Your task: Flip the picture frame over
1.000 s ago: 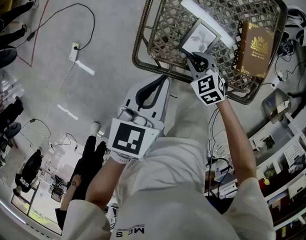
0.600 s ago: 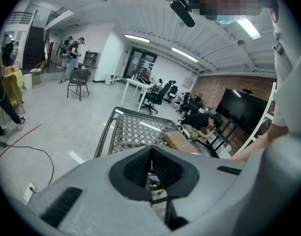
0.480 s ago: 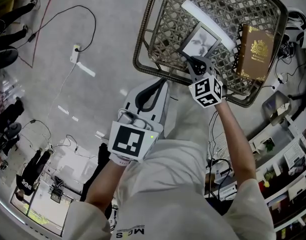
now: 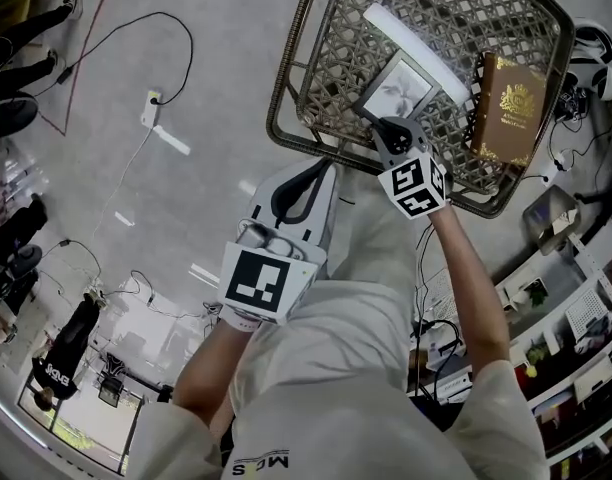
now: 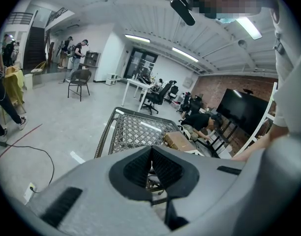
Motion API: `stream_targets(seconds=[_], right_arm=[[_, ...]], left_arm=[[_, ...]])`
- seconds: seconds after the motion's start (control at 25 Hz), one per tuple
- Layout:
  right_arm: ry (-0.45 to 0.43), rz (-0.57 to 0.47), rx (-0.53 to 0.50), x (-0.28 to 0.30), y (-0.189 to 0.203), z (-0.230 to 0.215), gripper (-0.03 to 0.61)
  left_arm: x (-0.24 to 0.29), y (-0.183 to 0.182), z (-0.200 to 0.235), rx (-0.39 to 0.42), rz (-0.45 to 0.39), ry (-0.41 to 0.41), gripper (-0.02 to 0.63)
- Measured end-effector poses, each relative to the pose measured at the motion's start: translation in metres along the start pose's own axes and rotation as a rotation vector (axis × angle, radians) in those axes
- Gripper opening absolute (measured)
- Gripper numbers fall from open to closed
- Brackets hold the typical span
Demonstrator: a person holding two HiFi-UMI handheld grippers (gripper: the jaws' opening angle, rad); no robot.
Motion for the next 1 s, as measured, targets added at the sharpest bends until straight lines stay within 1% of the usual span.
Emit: stream_targets(seconds=[0.08, 0.2, 0.32, 0.44, 1.0], right_arm=[[-0.008, -0.012, 0.018, -0.003, -0.004, 0.0, 0.075], [-0.019, -0.03, 0.043, -0.007, -0.009, 0.0, 0.075], [-0.032, -0.047, 0.075, -0.01, -0.013, 0.001, 0.075], [-0.05, -0.082, 0.137, -0.013, -0.016, 0.005, 0.075], [-0.108, -0.208, 0.404, -0.025, -0.04, -0.002, 0.075]], left_arm=[[-0.001, 0.001, 0.002, 0.02, -0.007, 0.001, 0.025], [-0.001, 0.0, 0.002, 0.008, -0.002, -0.005, 0.025], [-0.002, 0.001, 0.003, 0.014, -0.002, -0.005, 0.025], [-0.004, 0.005, 0.005, 0.037, 0.002, -0.001, 0.025], [-0.001, 0.001, 0.008, 0.035, -0.017, -0.007, 0.025]])
Point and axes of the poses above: the fingertips, and each gripper's own axes: x forward along the fingers, z to its left, y out of its underside, the point moved 6 cm from there along -x, backward along the fingers, and after that the axes turned 8 degrees about -z, right-handed, at the moved point
